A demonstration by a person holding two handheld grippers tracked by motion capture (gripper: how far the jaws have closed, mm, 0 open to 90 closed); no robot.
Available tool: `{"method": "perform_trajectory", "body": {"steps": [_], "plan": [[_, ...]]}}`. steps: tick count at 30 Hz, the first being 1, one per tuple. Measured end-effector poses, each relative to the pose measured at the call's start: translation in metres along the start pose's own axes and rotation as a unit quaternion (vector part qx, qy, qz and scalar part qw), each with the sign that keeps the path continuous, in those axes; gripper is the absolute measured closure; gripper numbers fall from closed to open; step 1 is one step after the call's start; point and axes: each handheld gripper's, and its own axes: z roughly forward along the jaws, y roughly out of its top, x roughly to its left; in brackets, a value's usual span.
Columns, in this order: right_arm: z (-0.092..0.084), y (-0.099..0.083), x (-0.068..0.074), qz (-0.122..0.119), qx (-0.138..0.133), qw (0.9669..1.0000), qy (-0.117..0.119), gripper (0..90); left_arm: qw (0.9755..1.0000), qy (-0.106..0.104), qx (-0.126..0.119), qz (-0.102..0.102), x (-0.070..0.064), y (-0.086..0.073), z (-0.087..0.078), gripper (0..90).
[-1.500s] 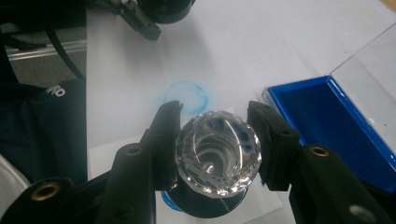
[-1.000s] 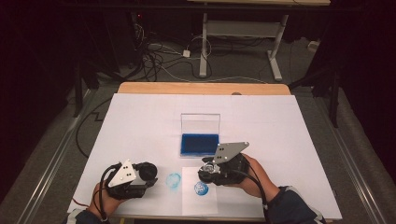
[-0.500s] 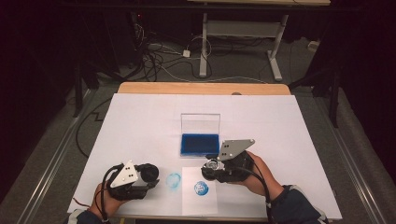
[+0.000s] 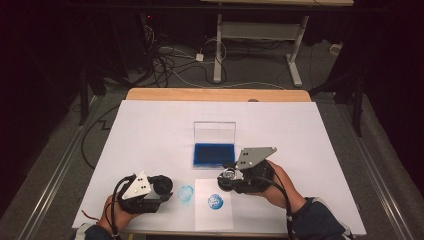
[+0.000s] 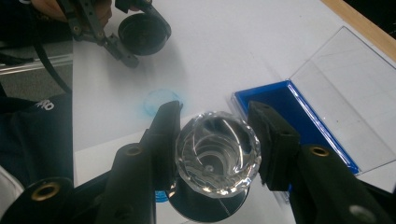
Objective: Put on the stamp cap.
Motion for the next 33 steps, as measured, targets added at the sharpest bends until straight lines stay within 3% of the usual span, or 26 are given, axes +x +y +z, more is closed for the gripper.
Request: {"method": "perform_trajectory", "body": {"steps": [8,20,25,33], "plan": [[-0.008,0.007,-0.002,-0.001,-0.018,0.9998,-0.003,56.2,0.9997,-0.026,-0.001,0.005,-0.003,0.012,0.016,36.4],[-0.017,0.024,0.001,-0.018,-0.044,0.9988,-0.007,56.2,0.9974,-0.066,-0.004,0.03,-0.018,0.037,0.044,36.4],[-0.015,0.032,0.004,-0.021,-0.056,0.9982,-0.001,56.2,0.9957,-0.082,-0.006,0.041,-0.028,0.046,0.056,36.4],[-0.009,0.037,0.013,-0.026,-0.063,0.9976,0.015,56.1,0.9937,-0.102,-0.019,0.042,-0.035,0.059,0.067,36.4]]}}
